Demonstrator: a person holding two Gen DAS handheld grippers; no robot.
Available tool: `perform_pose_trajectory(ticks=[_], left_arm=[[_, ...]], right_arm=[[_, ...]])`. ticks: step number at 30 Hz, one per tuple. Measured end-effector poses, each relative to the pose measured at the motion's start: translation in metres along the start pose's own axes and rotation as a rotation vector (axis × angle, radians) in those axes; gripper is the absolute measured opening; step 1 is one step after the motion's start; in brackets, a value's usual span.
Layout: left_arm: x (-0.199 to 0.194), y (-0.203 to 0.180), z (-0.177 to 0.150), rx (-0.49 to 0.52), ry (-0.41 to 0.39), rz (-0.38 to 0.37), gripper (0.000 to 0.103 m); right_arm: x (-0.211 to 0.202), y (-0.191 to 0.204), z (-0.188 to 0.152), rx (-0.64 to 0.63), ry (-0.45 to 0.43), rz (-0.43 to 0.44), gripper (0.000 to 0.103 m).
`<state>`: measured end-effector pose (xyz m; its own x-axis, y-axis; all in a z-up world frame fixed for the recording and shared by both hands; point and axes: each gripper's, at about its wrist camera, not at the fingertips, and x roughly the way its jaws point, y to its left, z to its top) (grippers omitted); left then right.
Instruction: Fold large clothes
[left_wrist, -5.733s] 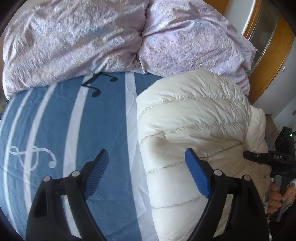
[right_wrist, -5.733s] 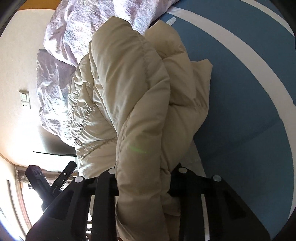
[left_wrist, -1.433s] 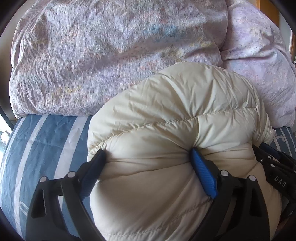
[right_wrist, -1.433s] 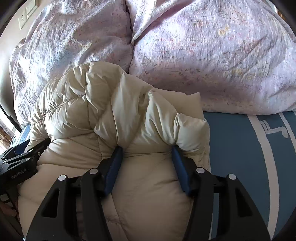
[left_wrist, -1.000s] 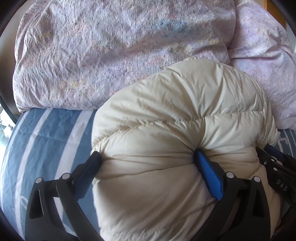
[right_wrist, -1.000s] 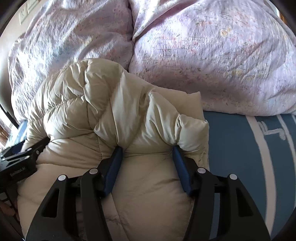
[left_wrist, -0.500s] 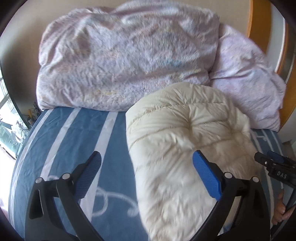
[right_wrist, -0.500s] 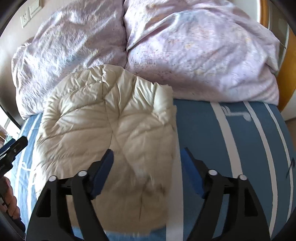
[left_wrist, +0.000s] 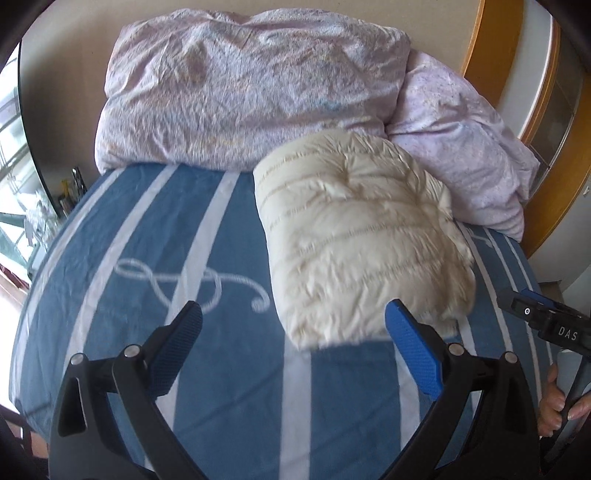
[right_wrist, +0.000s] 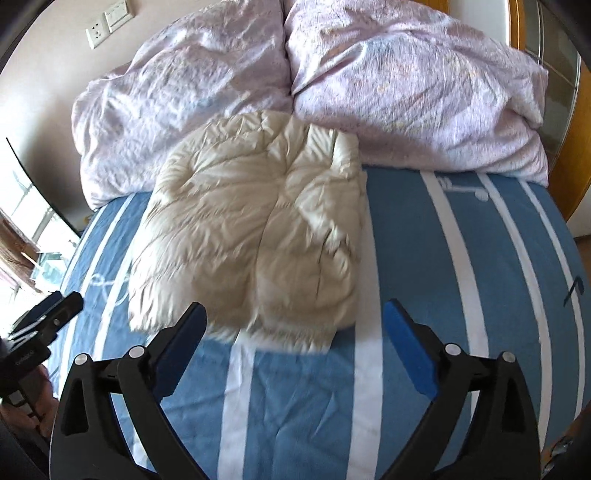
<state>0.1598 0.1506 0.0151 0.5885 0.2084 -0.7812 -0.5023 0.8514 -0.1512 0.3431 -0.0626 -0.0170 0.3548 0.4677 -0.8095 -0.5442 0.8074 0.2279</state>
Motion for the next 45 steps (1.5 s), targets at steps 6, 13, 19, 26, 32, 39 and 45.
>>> perform_pose_trajectory(ticks=[6, 13, 19, 26, 32, 39, 45], left_arm=[[-0.014, -0.005, -0.025, -0.002, 0.026, -0.017, 0.099], [-0.023, -0.010, -0.043, 0.001, 0.047, -0.035, 0.099], [-0.027, -0.016, -0.053, 0.002, 0.057, -0.082, 0.099], [-0.031, -0.026, -0.058, 0.005, 0.046, -0.172, 0.099], [-0.031, -0.028, -0.060, -0.002, 0.051, -0.203, 0.099], [-0.033, -0.030, -0.063, -0.008, 0.057, -0.229, 0.099], [-0.034, -0.030, -0.066, -0.009, 0.061, -0.236, 0.099]], right_arm=[[-0.012, 0.002, -0.030, 0.013, 0.047, 0.028, 0.098], [-0.021, 0.008, -0.057, -0.023, 0.064, 0.025, 0.098], [-0.028, 0.007, -0.070, -0.011, 0.063, 0.038, 0.098], [-0.034, 0.003, -0.075, 0.006, 0.051, 0.051, 0.098], [-0.036, 0.003, -0.077, 0.003, 0.048, 0.062, 0.098], [-0.039, 0.002, -0.080, 0.017, 0.044, 0.088, 0.098], [-0.039, 0.001, -0.082, 0.022, 0.046, 0.104, 0.098]])
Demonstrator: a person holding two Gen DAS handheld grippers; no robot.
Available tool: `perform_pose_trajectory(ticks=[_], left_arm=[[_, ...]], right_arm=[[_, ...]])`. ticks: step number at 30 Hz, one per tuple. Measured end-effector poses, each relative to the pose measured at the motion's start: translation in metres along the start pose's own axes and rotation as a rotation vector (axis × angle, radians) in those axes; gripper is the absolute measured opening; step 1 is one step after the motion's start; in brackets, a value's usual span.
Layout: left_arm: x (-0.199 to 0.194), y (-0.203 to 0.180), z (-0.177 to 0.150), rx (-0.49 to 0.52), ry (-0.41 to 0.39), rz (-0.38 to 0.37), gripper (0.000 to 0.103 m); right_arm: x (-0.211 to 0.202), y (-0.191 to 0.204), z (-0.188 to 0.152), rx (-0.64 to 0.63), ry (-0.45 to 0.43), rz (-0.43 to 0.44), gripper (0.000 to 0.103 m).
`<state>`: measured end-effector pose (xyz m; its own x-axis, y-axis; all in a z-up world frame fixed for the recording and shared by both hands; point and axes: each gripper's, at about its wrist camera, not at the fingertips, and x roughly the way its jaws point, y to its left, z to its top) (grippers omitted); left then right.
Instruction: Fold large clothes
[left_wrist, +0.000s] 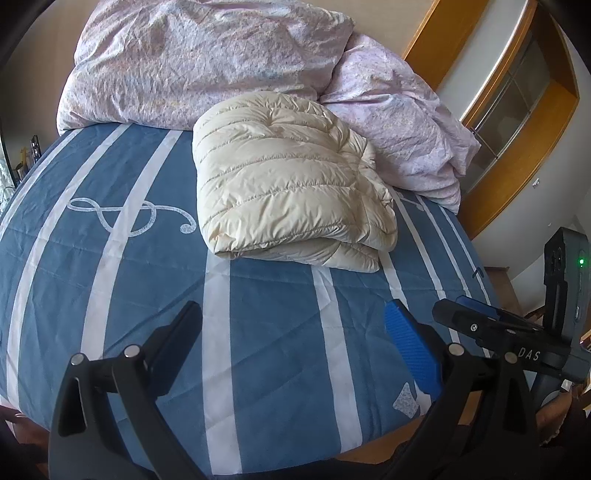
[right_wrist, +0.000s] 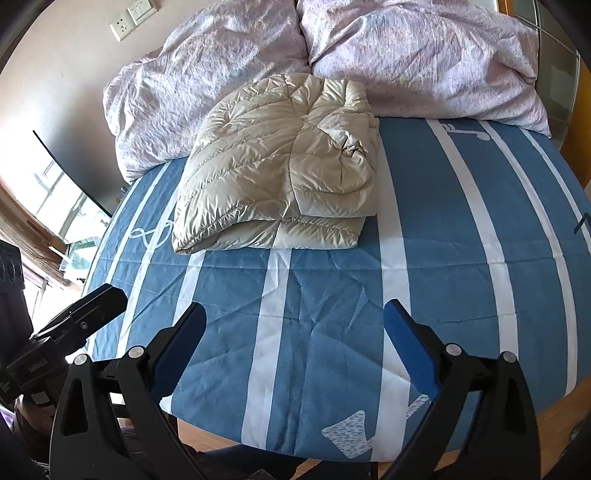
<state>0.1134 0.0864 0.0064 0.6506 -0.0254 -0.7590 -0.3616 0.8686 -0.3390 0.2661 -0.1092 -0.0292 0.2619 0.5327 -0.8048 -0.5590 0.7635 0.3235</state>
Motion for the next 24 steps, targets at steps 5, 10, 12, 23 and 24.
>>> perform_pose_trajectory(ticks=[5, 10, 12, 23, 24], left_arm=[[0.0000, 0.0002, -0.0017, -0.003, 0.003, -0.003, 0.099], [0.0000, 0.0005, -0.0023, -0.001, 0.006, -0.001, 0.098], [0.0001, 0.0009, -0.0030, -0.002, 0.009, -0.001, 0.098], [0.0003, 0.0012, -0.0032, -0.006, 0.010, 0.001, 0.098], [0.0008, 0.0012, -0.0031, -0.007, 0.012, 0.003, 0.098]], right_arm=[[0.0000, 0.0039, -0.0023, -0.011, 0.000, 0.007, 0.098], [0.0000, 0.0043, -0.0028, -0.012, 0.001, 0.008, 0.098], [-0.0001, 0.0033, -0.0020, -0.014, 0.001, 0.009, 0.098], [-0.0016, 0.0043, -0.0040, -0.012, -0.005, 0.007, 0.098], [-0.0016, 0.0043, -0.0041, -0.012, -0.004, 0.008, 0.098]])
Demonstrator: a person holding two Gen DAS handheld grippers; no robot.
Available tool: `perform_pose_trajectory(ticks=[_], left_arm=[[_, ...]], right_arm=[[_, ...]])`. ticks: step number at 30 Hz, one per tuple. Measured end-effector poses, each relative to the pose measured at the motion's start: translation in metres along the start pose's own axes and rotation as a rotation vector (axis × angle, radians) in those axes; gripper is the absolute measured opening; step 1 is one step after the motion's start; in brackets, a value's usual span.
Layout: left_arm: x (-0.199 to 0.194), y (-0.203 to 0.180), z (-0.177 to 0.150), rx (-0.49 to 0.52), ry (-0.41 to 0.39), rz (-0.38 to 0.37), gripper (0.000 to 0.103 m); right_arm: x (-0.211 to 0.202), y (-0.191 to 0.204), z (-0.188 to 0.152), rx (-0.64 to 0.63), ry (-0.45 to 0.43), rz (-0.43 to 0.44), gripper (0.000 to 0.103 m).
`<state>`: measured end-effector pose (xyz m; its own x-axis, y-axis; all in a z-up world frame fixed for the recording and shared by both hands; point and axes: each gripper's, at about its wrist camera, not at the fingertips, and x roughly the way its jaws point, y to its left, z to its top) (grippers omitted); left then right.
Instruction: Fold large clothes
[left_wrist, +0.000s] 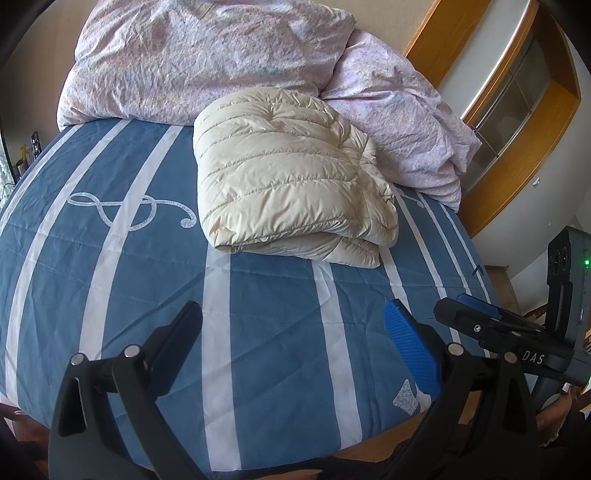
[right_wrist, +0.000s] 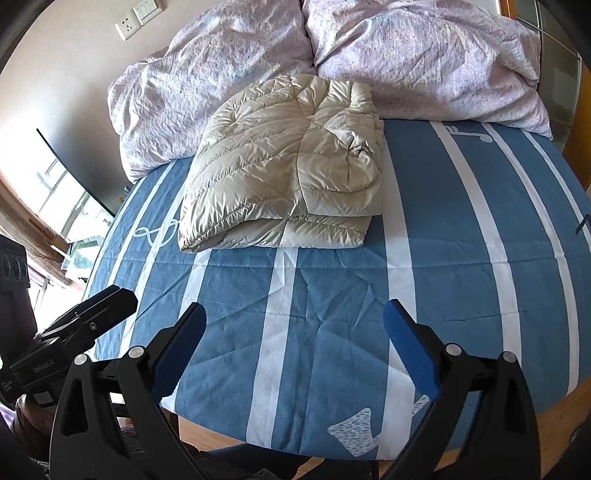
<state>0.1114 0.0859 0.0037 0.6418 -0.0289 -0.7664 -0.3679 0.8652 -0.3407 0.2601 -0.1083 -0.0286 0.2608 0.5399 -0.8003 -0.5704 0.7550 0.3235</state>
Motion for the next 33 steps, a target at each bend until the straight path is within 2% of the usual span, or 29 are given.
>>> perform_pose_trajectory(ticks=[33], left_arm=[[0.0047, 0.0029, 0.0017, 0.003, 0.011, 0.002, 0.098]], right_arm=[[0.0020, -0.0008, 0.0005, 0.004, 0.002, 0.000, 0.098]])
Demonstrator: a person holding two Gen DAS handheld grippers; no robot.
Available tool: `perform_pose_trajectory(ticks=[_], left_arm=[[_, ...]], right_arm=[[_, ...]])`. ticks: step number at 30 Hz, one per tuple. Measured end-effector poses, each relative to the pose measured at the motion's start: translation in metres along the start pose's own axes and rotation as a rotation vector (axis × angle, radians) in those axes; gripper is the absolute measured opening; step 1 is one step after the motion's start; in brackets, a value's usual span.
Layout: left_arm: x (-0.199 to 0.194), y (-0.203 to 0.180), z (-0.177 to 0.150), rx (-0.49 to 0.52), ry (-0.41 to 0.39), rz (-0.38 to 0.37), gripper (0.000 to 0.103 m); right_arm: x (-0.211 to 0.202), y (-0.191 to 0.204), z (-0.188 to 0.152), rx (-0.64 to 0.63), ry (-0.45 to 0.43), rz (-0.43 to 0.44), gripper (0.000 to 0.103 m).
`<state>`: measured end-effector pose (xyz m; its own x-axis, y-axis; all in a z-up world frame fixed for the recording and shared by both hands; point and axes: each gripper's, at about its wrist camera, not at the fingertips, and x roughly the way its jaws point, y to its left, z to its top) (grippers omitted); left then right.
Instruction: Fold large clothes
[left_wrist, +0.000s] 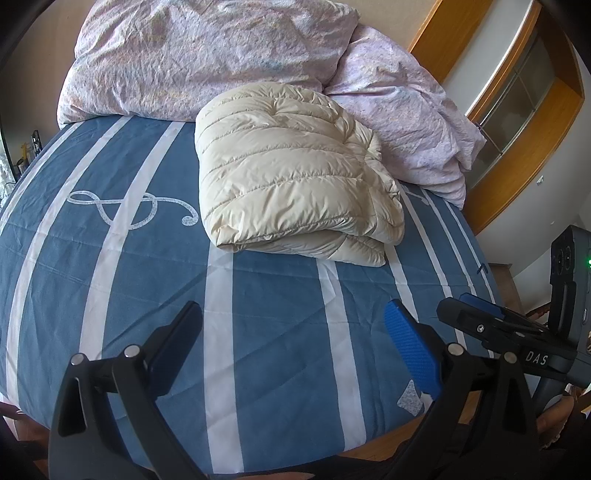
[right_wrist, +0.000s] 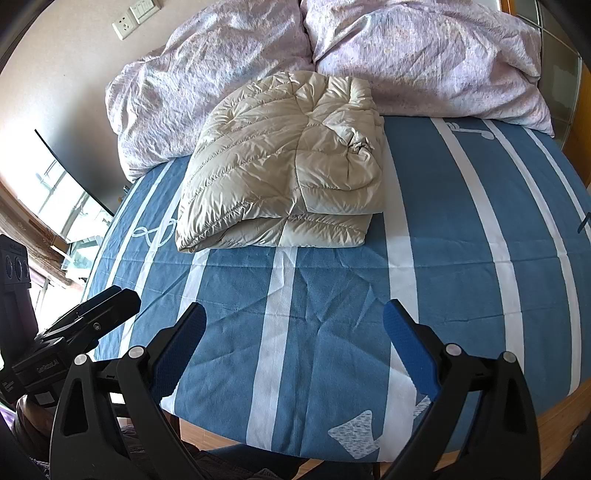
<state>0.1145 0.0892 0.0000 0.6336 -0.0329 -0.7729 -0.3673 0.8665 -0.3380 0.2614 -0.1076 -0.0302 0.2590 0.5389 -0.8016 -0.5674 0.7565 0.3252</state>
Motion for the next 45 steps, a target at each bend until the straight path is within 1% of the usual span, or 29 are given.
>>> perform_pose_trajectory(ticks=[45], left_arm=[[0.0068, 0.0032, 0.0027, -0.002, 0.013, 0.008, 0.098]], right_arm=[[0.0066, 0.0006, -0.0004, 0.005, 0.010, 0.001, 0.098]])
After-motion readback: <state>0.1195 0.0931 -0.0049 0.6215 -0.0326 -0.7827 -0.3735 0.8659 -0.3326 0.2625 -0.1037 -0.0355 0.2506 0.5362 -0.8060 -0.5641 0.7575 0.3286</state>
